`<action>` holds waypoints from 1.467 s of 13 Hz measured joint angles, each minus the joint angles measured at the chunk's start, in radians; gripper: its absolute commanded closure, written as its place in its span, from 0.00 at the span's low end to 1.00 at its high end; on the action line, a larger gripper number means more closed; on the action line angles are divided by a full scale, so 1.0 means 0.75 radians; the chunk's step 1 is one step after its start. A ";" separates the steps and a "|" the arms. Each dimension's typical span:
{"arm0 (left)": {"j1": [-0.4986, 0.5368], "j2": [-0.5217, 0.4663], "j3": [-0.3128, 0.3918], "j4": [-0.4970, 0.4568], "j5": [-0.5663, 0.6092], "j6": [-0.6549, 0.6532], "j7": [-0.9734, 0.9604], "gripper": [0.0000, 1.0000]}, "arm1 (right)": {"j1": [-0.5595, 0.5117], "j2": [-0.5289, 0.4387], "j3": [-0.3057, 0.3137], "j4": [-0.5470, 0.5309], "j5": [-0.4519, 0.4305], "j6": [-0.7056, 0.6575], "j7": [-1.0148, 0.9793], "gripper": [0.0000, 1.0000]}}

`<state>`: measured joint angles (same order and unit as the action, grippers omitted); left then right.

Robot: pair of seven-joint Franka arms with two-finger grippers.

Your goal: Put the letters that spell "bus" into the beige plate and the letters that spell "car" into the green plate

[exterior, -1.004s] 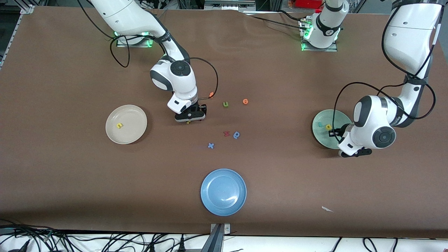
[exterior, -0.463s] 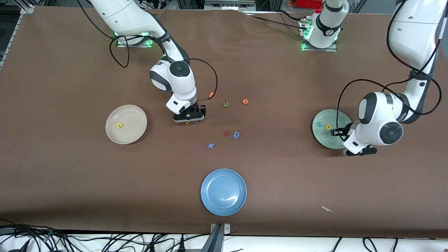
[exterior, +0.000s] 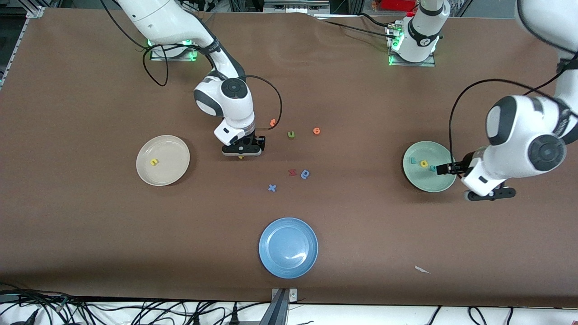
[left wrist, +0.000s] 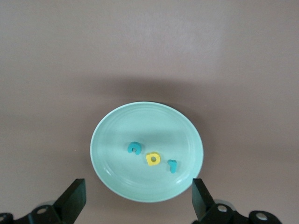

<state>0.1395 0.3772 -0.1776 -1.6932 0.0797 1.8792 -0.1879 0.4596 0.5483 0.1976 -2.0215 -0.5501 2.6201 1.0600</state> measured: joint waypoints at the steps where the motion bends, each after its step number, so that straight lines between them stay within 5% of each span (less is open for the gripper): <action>1: 0.000 -0.038 -0.001 0.032 -0.005 -0.031 0.000 0.00 | 0.001 -0.023 0.009 0.002 0.001 -0.034 0.001 0.29; 9: -0.014 -0.230 -0.027 0.122 -0.009 -0.148 0.000 0.01 | 0.043 0.004 0.028 -0.004 0.075 -0.039 0.048 0.29; 14: -0.189 -0.265 0.167 0.145 -0.155 -0.184 0.079 0.04 | 0.053 0.010 0.021 -0.003 0.090 -0.018 0.054 0.30; 19: -0.180 -0.281 0.183 0.134 -0.167 -0.188 0.120 0.00 | 0.053 0.025 0.014 -0.003 0.090 0.021 0.054 0.31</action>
<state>0.0048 0.1665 -0.0404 -1.5928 -0.0452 1.7380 -0.0976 0.4990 0.5671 0.2080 -2.0234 -0.4822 2.6360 1.1002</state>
